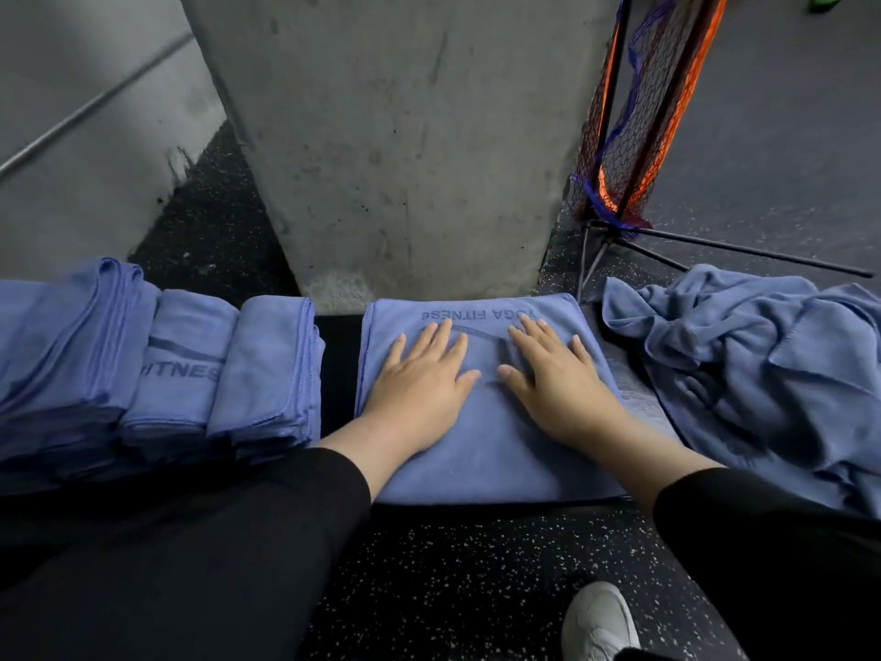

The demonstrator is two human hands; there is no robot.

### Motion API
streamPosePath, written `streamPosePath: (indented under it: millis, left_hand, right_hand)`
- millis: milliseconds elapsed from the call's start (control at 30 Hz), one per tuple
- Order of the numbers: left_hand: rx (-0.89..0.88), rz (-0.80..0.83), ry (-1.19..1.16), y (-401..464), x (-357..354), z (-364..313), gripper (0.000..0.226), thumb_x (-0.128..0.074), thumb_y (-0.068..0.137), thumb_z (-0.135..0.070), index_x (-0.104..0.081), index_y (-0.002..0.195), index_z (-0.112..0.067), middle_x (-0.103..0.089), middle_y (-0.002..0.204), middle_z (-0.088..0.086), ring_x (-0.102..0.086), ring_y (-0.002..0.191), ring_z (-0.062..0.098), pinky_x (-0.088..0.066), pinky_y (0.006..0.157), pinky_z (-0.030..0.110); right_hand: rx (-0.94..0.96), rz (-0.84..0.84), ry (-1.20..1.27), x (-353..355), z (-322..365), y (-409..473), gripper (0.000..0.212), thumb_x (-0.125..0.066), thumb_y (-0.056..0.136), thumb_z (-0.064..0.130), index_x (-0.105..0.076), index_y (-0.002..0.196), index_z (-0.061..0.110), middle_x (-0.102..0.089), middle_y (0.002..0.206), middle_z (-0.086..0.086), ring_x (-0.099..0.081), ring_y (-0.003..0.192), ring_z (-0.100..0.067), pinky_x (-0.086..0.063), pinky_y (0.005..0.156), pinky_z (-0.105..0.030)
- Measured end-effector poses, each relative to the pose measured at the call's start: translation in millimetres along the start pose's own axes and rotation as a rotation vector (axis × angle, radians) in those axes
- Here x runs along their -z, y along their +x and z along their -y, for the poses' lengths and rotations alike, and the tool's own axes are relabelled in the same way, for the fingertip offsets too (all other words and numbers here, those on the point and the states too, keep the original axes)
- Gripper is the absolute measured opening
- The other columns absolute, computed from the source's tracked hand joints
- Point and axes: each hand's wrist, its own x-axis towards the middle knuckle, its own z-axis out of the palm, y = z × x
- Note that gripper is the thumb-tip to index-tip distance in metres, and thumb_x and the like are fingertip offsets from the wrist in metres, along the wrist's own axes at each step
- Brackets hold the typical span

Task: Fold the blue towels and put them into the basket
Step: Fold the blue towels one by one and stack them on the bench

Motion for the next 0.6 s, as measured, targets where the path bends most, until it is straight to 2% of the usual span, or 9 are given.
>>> streamPosePath:
  millis: [67,133,233,267,333,400,500,533,600]
  left_hand:
    - [-0.068,-0.004,-0.004,-12,0,-3,0.061,-0.021,0.107,-0.049,-0.009,0.161,-0.024,0.005,0.169,-0.002,0.008,0.155,0.012,0.004,0.126,0.043]
    - [-0.142,0.009,0.013,-27,-3,-5,0.062,-0.023,0.107,-0.050,-0.009,0.161,-0.025,0.004,0.169,-0.002,0.007,0.155,0.011,0.003,0.126,0.041]
    - [-0.174,0.045,0.063,-54,-9,-1,0.062,-0.024,0.106,-0.050,-0.009,0.161,-0.026,0.006,0.169,-0.003,0.008,0.155,0.010,0.004,0.126,0.041]
    - [-0.176,0.054,0.066,-63,-10,2,0.061,-0.023,0.107,-0.050,-0.009,0.161,-0.026,0.006,0.169,-0.004,0.008,0.154,0.009,0.005,0.126,0.040]
    - [-0.164,0.064,0.064,-78,-10,10,0.061,-0.023,0.107,-0.050,-0.009,0.161,-0.026,0.007,0.169,-0.004,0.010,0.154,0.009,0.005,0.126,0.039]
    - [-0.163,0.083,0.070,-89,-8,15,0.062,-0.023,0.107,-0.051,-0.008,0.161,-0.026,0.007,0.169,-0.003,0.010,0.154,0.010,0.005,0.126,0.039]
    - [-0.178,0.139,0.060,-104,-2,12,0.063,-0.023,0.106,-0.054,-0.011,0.161,-0.027,0.005,0.169,-0.002,0.009,0.155,0.012,0.003,0.126,0.042]
    - [-0.187,0.157,0.057,-108,2,10,0.064,-0.023,0.105,-0.056,-0.014,0.161,-0.027,0.004,0.169,-0.002,0.007,0.155,0.012,0.001,0.126,0.042]
    - [-0.204,0.178,0.064,-115,8,5,0.066,-0.023,0.104,-0.059,-0.018,0.160,-0.026,-0.001,0.169,0.000,0.002,0.156,0.014,-0.002,0.127,0.041]
  right_hand:
    - [0.098,-0.081,0.023,3,-1,-11,0.056,-0.048,0.102,0.045,-0.041,0.151,0.020,-0.033,0.161,0.001,-0.026,0.151,-0.017,-0.018,0.122,-0.049]
    - [0.215,-0.052,-0.017,2,-2,-27,0.055,-0.046,0.100,0.048,-0.049,0.145,0.018,-0.043,0.156,-0.002,-0.038,0.144,-0.020,-0.029,0.118,-0.050]
    - [0.254,0.053,-0.074,-4,-6,-48,0.065,-0.028,0.096,0.058,-0.052,0.143,0.021,-0.040,0.157,0.001,-0.036,0.146,-0.019,-0.027,0.120,-0.049]
    - [0.253,0.043,-0.065,-3,-7,-54,0.061,-0.029,0.096,0.057,-0.054,0.139,0.022,-0.044,0.154,0.002,-0.041,0.143,-0.020,-0.031,0.117,-0.048]
    - [0.297,-0.003,-0.063,3,-8,-62,0.047,-0.036,0.098,0.054,-0.060,0.126,0.024,-0.056,0.135,0.003,-0.056,0.123,-0.023,-0.045,0.102,-0.045]
    - [0.364,0.028,-0.107,12,-7,-73,0.046,-0.039,0.096,0.062,-0.060,0.120,0.028,-0.055,0.120,0.005,-0.057,0.107,-0.022,-0.048,0.090,-0.043]
    - [0.444,0.194,-0.226,22,0,-91,0.071,-0.034,0.084,0.084,-0.053,0.129,0.033,-0.050,0.125,0.008,-0.051,0.112,-0.017,-0.047,0.092,-0.041]
    - [0.446,0.215,-0.265,23,2,-94,0.074,-0.034,0.081,0.085,-0.051,0.131,0.034,-0.049,0.127,0.009,-0.050,0.114,-0.016,-0.046,0.093,-0.040]
    - [0.430,0.202,-0.267,23,7,-97,0.064,-0.039,0.081,0.072,-0.054,0.129,0.033,-0.051,0.126,0.008,-0.052,0.114,-0.018,-0.048,0.090,-0.039]
